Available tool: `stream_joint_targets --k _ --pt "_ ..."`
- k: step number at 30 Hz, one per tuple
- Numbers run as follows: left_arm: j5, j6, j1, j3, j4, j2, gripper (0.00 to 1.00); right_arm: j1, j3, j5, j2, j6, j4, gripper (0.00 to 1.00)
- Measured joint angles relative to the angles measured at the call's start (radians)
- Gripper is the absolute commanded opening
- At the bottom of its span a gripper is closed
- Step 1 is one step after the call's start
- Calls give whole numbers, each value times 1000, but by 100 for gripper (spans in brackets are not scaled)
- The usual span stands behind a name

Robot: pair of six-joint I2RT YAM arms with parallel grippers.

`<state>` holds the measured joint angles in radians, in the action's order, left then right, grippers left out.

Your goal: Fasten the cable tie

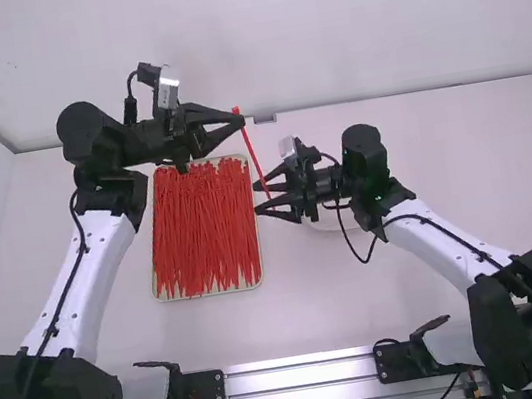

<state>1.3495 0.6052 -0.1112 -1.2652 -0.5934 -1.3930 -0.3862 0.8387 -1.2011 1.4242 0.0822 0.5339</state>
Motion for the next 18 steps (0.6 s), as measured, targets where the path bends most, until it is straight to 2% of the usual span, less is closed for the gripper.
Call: stream_joint_targets --k 3,4,6,18 --pt "0 0 0 0 3 0 1 0 0 0 0 -5 0 29" --pt "0 0 0 0 3 0 1 0 0 0 0 -11 -2 12" --pt "0 0 0 0 3 0 1 0 0 -1 0 -10 -3 1" --pt "0 0 0 0 -2 0 1 0 0 -21 0 -30 -2 0"
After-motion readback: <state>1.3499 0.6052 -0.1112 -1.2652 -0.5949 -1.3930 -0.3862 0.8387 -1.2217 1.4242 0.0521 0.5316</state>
